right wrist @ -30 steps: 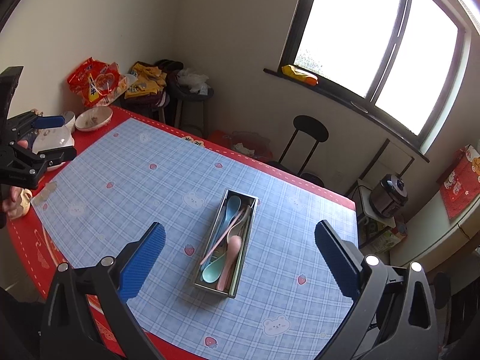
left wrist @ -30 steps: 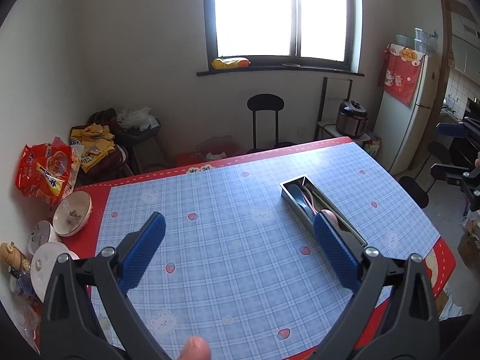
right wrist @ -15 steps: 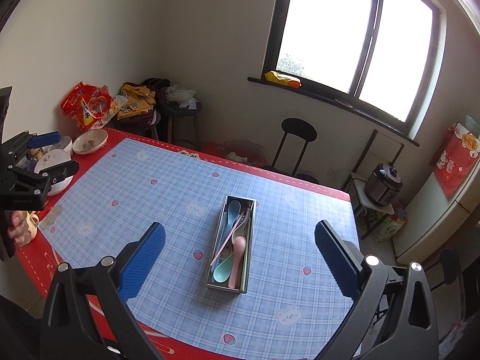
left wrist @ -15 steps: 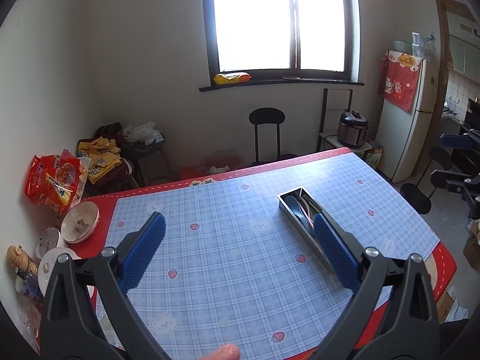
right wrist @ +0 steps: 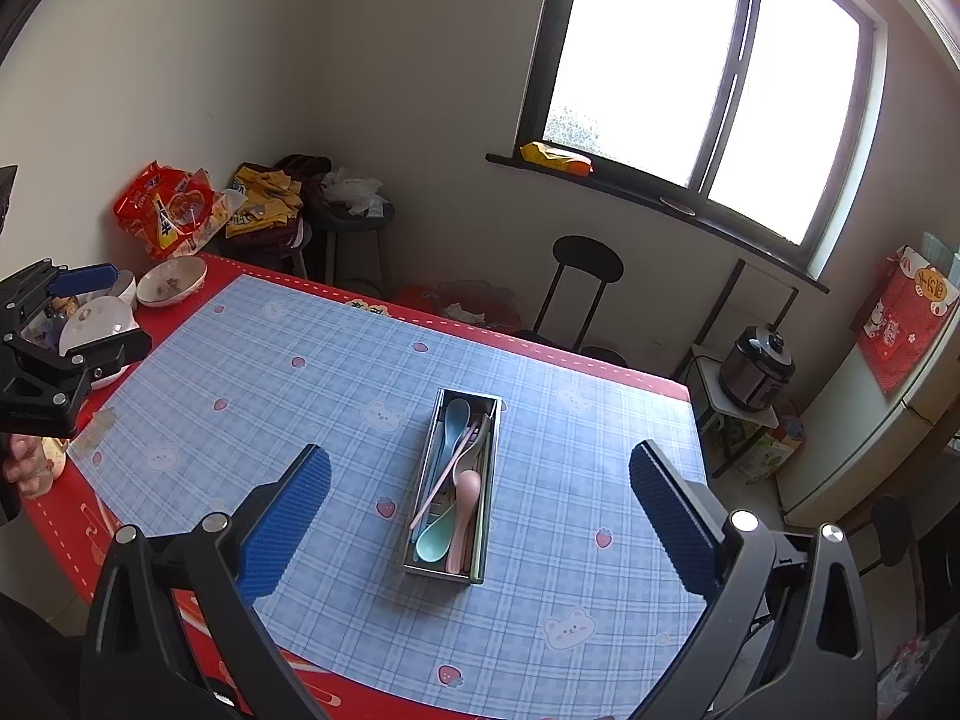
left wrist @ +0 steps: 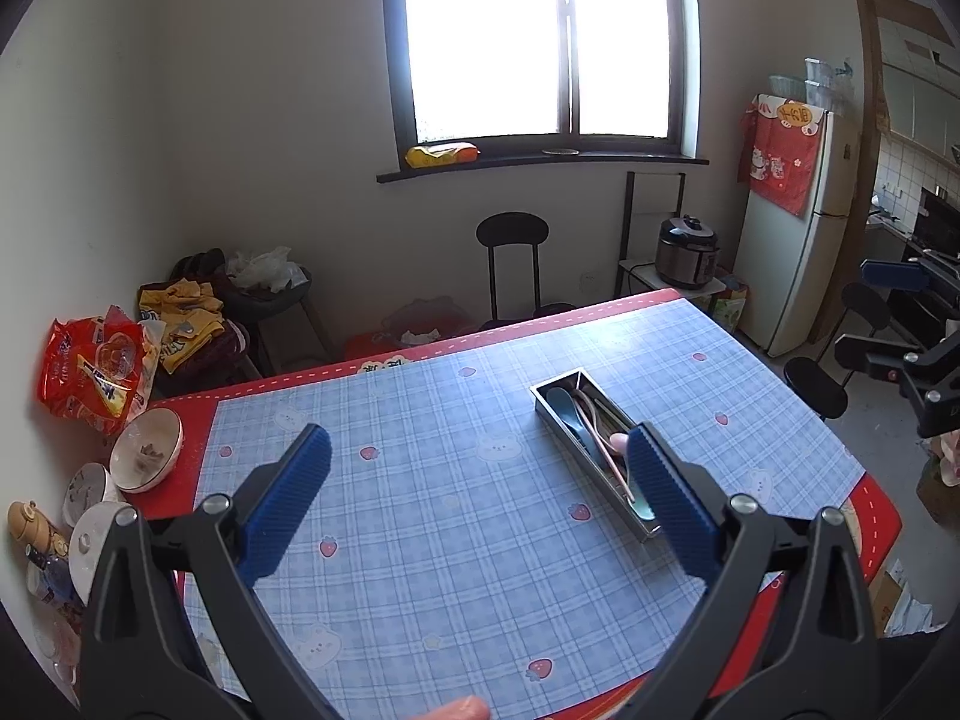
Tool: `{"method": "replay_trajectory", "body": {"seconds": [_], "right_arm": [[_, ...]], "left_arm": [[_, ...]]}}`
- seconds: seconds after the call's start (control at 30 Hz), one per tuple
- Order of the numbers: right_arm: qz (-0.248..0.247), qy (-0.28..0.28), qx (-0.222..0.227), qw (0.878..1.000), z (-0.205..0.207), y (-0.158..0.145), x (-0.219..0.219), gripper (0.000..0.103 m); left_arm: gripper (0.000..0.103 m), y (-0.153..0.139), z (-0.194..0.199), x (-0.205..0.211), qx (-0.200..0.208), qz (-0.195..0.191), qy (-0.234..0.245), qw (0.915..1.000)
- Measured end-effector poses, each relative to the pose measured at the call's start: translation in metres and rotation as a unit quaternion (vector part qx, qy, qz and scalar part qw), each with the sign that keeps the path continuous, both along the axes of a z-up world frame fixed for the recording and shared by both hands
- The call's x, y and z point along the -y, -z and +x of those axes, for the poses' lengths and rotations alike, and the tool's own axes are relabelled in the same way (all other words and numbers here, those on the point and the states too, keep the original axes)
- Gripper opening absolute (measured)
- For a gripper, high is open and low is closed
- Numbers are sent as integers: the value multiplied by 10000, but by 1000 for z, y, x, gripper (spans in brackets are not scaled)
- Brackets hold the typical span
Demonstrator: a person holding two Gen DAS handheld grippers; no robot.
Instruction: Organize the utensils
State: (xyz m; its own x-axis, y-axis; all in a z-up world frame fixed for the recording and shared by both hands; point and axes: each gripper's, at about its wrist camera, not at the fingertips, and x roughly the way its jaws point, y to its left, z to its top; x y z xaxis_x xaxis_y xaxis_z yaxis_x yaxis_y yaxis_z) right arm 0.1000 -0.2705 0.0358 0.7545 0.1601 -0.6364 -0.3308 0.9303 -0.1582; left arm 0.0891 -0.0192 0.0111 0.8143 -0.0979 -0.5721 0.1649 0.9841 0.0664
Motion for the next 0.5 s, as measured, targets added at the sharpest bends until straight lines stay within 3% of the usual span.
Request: {"method": "replay_trajectory", "body": {"seconds": [0.5], "right_arm": [[59, 33, 17, 10000, -4, -3, -1, 97]], "left_arm": [[98, -2, -4, 4, 25, 25, 69, 10000]]}}
